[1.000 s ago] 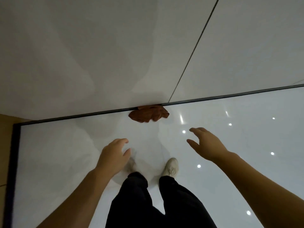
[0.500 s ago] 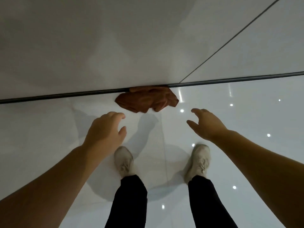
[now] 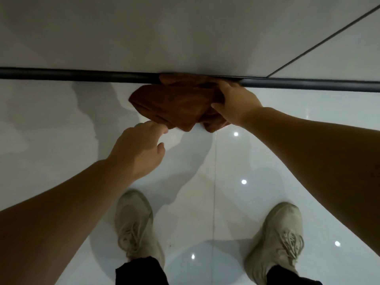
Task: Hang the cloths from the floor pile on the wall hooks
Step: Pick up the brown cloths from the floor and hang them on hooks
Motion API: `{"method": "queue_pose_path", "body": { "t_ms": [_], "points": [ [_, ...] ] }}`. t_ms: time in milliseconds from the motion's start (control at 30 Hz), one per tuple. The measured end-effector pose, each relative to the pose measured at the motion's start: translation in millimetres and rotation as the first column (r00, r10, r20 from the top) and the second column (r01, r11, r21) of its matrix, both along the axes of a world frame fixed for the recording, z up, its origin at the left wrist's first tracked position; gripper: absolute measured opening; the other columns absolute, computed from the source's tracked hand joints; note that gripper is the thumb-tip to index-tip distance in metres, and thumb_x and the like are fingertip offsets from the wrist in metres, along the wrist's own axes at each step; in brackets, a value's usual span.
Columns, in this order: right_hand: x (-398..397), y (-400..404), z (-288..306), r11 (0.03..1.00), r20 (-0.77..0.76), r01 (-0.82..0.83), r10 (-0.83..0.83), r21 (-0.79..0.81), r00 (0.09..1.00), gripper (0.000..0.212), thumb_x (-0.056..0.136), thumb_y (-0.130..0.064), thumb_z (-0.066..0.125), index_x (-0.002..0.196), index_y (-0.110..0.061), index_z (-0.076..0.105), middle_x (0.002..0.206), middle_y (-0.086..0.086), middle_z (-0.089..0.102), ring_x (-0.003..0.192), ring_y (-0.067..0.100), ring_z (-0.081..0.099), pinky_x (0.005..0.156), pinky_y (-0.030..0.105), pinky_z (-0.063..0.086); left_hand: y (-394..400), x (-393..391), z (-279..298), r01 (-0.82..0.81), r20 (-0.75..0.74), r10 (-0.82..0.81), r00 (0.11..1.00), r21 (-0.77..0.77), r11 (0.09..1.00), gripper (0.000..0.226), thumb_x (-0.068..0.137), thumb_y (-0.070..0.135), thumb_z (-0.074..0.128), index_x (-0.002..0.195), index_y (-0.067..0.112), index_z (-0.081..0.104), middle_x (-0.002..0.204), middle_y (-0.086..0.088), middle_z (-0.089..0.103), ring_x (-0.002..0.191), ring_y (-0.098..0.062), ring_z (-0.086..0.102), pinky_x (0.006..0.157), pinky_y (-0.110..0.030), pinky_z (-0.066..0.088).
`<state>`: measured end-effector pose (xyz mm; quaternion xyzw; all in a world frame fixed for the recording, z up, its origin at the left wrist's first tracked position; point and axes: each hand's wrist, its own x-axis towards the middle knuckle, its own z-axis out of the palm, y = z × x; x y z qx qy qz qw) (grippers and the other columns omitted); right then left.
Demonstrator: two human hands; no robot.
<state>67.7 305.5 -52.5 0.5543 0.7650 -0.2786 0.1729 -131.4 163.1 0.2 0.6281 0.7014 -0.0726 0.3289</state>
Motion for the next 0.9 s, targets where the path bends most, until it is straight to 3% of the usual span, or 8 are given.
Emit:
{"method": "queue_pose_path", "body": {
  "t_ms": [67, 167, 267, 433, 633, 733, 800, 900],
  "points": [
    [-2, -1, 1, 1.000, -0.040, 0.019, -0.020, -0.017, 0.999, 0.034, 0.094, -0.022, 0.051, 0.125, -0.009, 0.055, 0.124, 0.014, 0.057, 0.113, 0.033, 0.055, 0.097, 0.040, 0.046, -4, -5, 2, -0.004, 0.005, 0.004, 1.000, 0.018, 1.000, 0.042, 0.092, 0.025, 0.057, 0.132, 0.016, 0.050, 0.131, -0.004, 0.057, 0.115, -0.022, 0.056, 0.094, -0.030, 0.043],
    [1, -10, 28, 0.998, -0.097, 0.021, -0.026, -0.053, 0.995, 0.028, 0.092, -0.013, 0.049, 0.116, -0.005, 0.062, 0.117, 0.016, 0.061, 0.108, 0.034, 0.057, 0.093, 0.040, 0.047, -9, -13, 24, -0.028, 0.032, 0.027, 0.999, 0.025, 0.999, 0.041, 0.092, 0.022, 0.057, 0.131, 0.015, 0.051, 0.129, -0.005, 0.058, 0.114, -0.023, 0.057, 0.094, -0.031, 0.044],
    [-4, -18, 93, 0.990, -0.091, -0.066, 0.054, -0.127, 0.994, 0.029, 0.096, -0.017, 0.044, 0.119, -0.008, 0.059, 0.116, 0.012, 0.061, 0.100, 0.029, 0.059, 0.081, 0.024, 0.041, -12, -20, 74, -0.068, 0.054, 0.066, 0.996, 0.042, 0.997, 0.040, 0.093, 0.022, 0.054, 0.132, 0.017, 0.051, 0.129, -0.003, 0.058, 0.115, -0.022, 0.056, 0.096, -0.032, 0.044],
    [-21, -26, 269, 0.980, -0.155, -0.197, 0.197, 0.016, 0.968, 0.030, 0.100, -0.023, 0.036, 0.118, -0.013, 0.058, 0.116, 0.007, 0.061, 0.098, 0.023, 0.059, 0.078, 0.020, 0.036, -16, -24, 216, -0.191, 0.107, 0.182, 0.977, 0.074, 0.979, 0.039, 0.093, 0.024, 0.049, 0.132, 0.020, 0.050, 0.129, 0.002, 0.056, 0.117, -0.017, 0.053, 0.095, -0.026, 0.040],
    [-52, -28, 507, 0.963, -0.295, -0.269, 0.260, 0.011, 0.919, 0.027, 0.101, -0.023, 0.035, 0.119, -0.022, 0.054, 0.100, -0.004, 0.057, 0.094, 0.019, 0.060, 0.077, 0.021, 0.043, -19, -32, 432, -0.322, 0.209, 0.277, 0.938, 0.234, 0.917, 0.039, 0.092, 0.028, 0.055, 0.129, 0.016, 0.053, 0.127, -0.001, 0.058, 0.116, -0.016, 0.055, 0.097, -0.025, 0.042],
    [-66, -32, 620, 0.919, -0.377, -0.377, 0.391, 0.115, 0.840, 0.025, 0.100, -0.019, 0.037, 0.110, -0.028, 0.058, 0.097, -0.011, 0.057, 0.088, 0.010, 0.056, 0.080, 0.021, 0.046, -24, -32, 529, -0.364, 0.237, 0.296, 0.925, 0.339, 0.868, 0.041, 0.091, 0.037, 0.056, 0.128, 0.021, 0.053, 0.126, 0.006, 0.056, 0.115, -0.010, 0.053, 0.095, -0.020, 0.041],
    [-73, -37, 692, 0.905, -0.464, -0.393, 0.421, 0.162, 0.779, 0.032, 0.099, -0.016, 0.037, 0.086, -0.039, 0.056, 0.080, -0.024, 0.052, 0.074, -0.001, 0.053, 0.070, 0.012, 0.040, -28, -29, 588, -0.374, 0.259, 0.287, 0.922, 0.407, 0.834, 0.044, 0.086, 0.044, 0.059, 0.125, 0.026, 0.052, 0.122, 0.013, 0.053, 0.112, -0.006, 0.052, 0.093, -0.019, 0.043],
    [-80, -44, 781, 0.837, -0.538, -0.410, 0.547, 0.362, 0.641, 0.025, 0.097, -0.017, 0.044, 0.081, -0.028, 0.059, 0.074, -0.020, 0.055, 0.062, 0.000, 0.047, 0.062, 0.017, 0.036, -35, -19, 669, -0.415, 0.252, 0.330, 0.910, 0.513, 0.752, 0.057, 0.077, 0.053, 0.059, 0.126, 0.026, 0.048, 0.119, 0.016, 0.048, 0.108, -0.002, 0.047, 0.091, -0.023, 0.045]
  ]
}}
